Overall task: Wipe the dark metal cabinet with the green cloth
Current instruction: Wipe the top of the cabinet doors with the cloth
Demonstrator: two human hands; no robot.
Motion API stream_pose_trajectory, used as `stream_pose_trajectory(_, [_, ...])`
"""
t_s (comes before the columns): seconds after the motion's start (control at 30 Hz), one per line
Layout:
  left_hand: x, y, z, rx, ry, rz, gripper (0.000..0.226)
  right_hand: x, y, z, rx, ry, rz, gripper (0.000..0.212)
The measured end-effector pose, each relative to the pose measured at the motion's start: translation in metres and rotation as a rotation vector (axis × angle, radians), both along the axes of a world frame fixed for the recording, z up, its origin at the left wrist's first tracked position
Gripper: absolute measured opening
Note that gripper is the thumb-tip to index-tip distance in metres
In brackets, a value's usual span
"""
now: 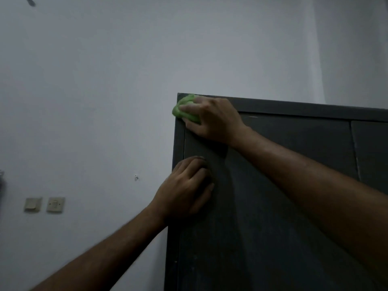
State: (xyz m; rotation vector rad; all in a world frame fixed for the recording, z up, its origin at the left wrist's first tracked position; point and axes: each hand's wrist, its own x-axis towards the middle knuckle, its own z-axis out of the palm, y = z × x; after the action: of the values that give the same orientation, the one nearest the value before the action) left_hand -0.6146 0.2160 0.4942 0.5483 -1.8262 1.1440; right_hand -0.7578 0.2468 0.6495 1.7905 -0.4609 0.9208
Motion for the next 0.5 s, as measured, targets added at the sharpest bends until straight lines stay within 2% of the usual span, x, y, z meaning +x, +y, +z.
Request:
stream_pose_trajectory(0.07, [0.0,0.0,-0.001,0.0,0.004,0.01,0.029,-0.018,0.002,0.002,0.001,0.036,-0.057,0.034])
stream_pose_trajectory(0.23, [-0.003,-0.001,-0.002,-0.02,0.015,0.015,0.027,-0.003,0.002,0.037,-0.044,-0.188,-0.029,0.033])
stream_pose_trajectory(0.4, [0.0,-0.001,0.0,-0.041,-0.012,0.04,0.027,0.004,0.008,0.007,0.019,0.067,-0.044,0.035])
stream_pose_trajectory(0.47, [0.0,-0.001,0.0,-0.044,-0.003,0.041,0.026,-0.014,0.009,0.012,-0.006,0.075,-0.086,0.034])
stream_pose_trajectory(0.5, [-0.001,-0.001,0.0,-0.043,0.003,0.038,0.026,-0.021,0.007,0.021,-0.026,0.019,-0.086,0.033])
